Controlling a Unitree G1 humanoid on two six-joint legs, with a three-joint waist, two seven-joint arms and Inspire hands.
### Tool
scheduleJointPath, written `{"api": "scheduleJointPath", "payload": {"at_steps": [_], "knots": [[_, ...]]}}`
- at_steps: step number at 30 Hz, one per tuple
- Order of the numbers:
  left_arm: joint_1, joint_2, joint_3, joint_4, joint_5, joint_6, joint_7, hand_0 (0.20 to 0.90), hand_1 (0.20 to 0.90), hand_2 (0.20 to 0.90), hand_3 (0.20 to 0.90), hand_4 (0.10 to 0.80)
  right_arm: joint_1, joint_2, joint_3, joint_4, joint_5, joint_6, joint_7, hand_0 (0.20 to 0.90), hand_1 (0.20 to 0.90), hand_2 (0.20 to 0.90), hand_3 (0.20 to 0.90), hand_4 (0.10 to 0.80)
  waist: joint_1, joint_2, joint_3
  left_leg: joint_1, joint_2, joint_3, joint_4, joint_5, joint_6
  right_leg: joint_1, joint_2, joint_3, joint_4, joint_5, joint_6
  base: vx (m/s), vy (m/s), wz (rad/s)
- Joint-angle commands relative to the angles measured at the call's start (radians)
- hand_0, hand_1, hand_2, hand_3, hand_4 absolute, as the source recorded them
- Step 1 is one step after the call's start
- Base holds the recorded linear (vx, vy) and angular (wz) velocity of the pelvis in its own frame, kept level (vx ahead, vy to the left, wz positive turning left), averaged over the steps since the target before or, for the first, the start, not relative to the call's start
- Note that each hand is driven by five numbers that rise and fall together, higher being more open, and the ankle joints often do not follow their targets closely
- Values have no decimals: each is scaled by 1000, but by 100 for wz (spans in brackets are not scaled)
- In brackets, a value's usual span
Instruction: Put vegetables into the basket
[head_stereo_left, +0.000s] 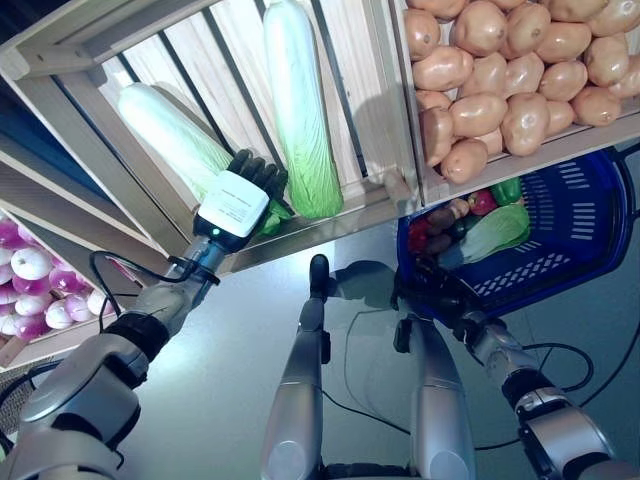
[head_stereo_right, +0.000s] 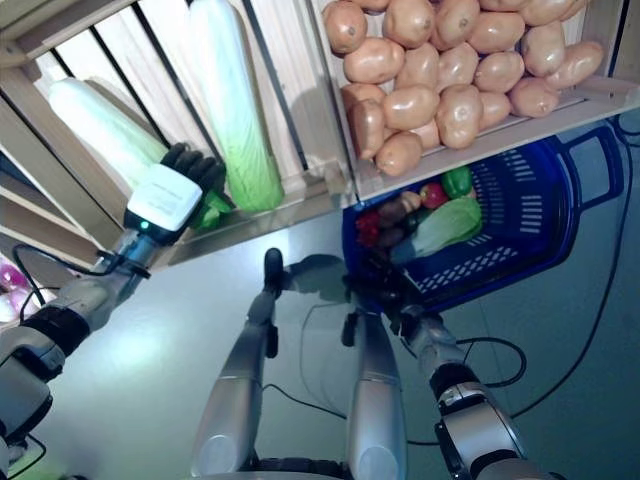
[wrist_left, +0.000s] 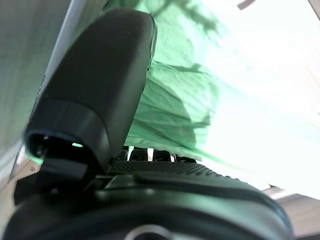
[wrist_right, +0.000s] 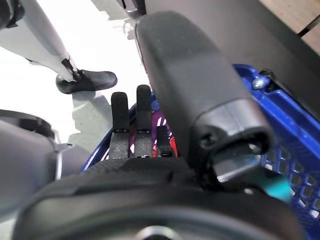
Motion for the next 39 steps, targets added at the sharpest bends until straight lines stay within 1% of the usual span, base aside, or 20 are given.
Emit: {"api": "scheduleJointPath", "payload": {"at_steps": [1,2,3,4,5,12,17,20,23,25,27,30,31,32,33,34,35,36,38,39], "knots": [[-22,-6,78,39,-1,49,134,900,900,900,900,800,26,10,40,-38,38,9,-4,900,900,900,900,800,-8,-23,-2,-84,-51,38,86,-5,12,54,39,-16,-100,87,25,11,37,-14],[-30,-12,78,53,-15,54,148,900,900,900,900,800,25,9,42,-40,39,9,-3,900,900,900,900,800,-10,-26,-2,-85,-50,39,86,-5,12,52,40,-15,-100,86,24,5,32,-9],[-35,-21,82,64,-28,64,157,822,822,822,822,748,25,8,45,-41,39,6,-3,900,900,900,900,800,-13,-28,-2,-85,-49,39,85,-5,12,52,41,-14,-101,86,23,0,0,0],[-43,-26,87,76,-38,67,161,347,347,347,347,431,24,7,48,-45,41,5,-6,900,900,900,900,800,-15,-31,-2,-85,-49,39,85,-4,11,51,42,-13,-101,86,22,0,0,0],[-50,-31,95,93,-37,64,166,300,300,300,300,400,24,7,50,-47,43,3,-8,900,900,900,900,800,-16,-34,-2,-87,-49,40,87,-5,11,50,43,-13,-100,85,21,0,0,0],[-88,-47,120,162,-47,42,209,300,300,300,300,400,36,11,53,-48,51,-1,-17,900,900,900,900,800,-25,-45,-2,-65,-53,37,88,-12,11,71,47,-11,-97,76,16,0,0,0],[-95,-50,139,170,-41,13,247,300,300,300,300,400,50,18,49,-46,47,-8,-21,900,900,900,900,800,-28,-46,-2,-20,-56,39,85,-19,11,119,40,-15,-101,69,14,8,4,-2],[-99,-39,158,148,-48,-4,272,300,300,300,300,400,66,14,40,-52,79,-6,-5,900,900,900,900,800,-28,-45,-2,20,-58,40,74,-22,12,159,38,-17,-108,64,13,36,-7,-3],[-90,-19,192,109,-64,-34,305,300,300,300,300,400,101,15,28,-84,85,-47,8,900,900,900,900,800,-26,-44,-2,79,-57,41,54,-25,13,214,32,-22,-123,60,15,50,-19,-3],[-68,-4,230,66,-85,-62,330,300,300,300,300,400,131,12,24,-126,76,-87,6,900,900,900,900,800,-23,-44,-3,121,-55,39,39,-27,14,254,27,-26,-133,59,17,66,-30,-4],[-11,12,289,-16,-130,-94,361,300,300,300,300,400,180,8,15,-207,96,-129,-10,900,900,900,900,800,-17,-47,-16,173,-54,35,15,-28,15,305,21,-33,-159,61,20,109,-53,-4],[132,7,412,-146,-166,-159,409,300,300,300,300,400,282,5,-15,-330,99,-189,-27,900,900,900,900,800,-2,-53,-56,233,-55,26,-18,-35,19,366,11,-42,-191,61,28,134,-56,-5],[202,-11,463,-210,-144,-175,431,300,300,300,300,400,323,4,-28,-382,90,-210,-36,900,900,900,900,800,4,-52,-72,255,-56,22,-32,-37,20,389,8,-47,-205,62,31,184,-35,-7],[297,-29,540,-318,-172,-227,424,300,300,300,300,400,374,6,-53,-463,43,-234,-58,900,900,900,900,800,12,-48,-96,295,-53,15,-59,-43,19,429,1,-55,-227,59,37,133,-16,-4],[301,-29,544,-321,-171,-226,423,300,300,300,300,400,375,5,-52,-465,43,-233,-59,900,900,900,900,800,10,-48,-98,294,-53,14,-61,-39,19,429,1,-56,-230,64,37,194,-20,2],[387,-53,617,-414,-191,-266,397,300,300,300,300,400,418,13,-75,-530,-12,-241,-75,900,900,900,900,800,17,-49,-120,333,-50,9,-85,-44,18,468,-3,-59,-249,61,43,152,-13,7],[438,-67,660,-463,-213,-305,384,300,300,300,300,400,442,20,-91,-569,-44,-243,-83,900,900,900,900,800,17,-50,-135,351,-49,7,-101,-40,18,488,-4,-60,-266,68,45,283,-34,8],[531,-107,754,-580,-274,-396,307,300,300,300,300,400,493,35,-125,-665,-110,-244,-102,900,900,900,900,800,21,-54,-167,398,-45,2,-131,-40,18,537,-7,-68,-293,69,49,248,-27,6],[609,-152,817,-671,-376,-519,215,300,300,300,300,400,546,38,-157,-741,-158,-247,-91,900,900,900,900,800,18,-54,-200,445,-44,-3,-155,-40,18,588,-6,-74,-320,70,50,216,2,5],[643,-185,837,-715,-477,-577,115,300,300,300,300,400,571,34,-176,-783,-183,-249,-77,900,900,900,900,800,18,-53,-219,469,-42,-6,-165,-42,17,613,-6,-78,-331,69,51,156,30,10]]}}
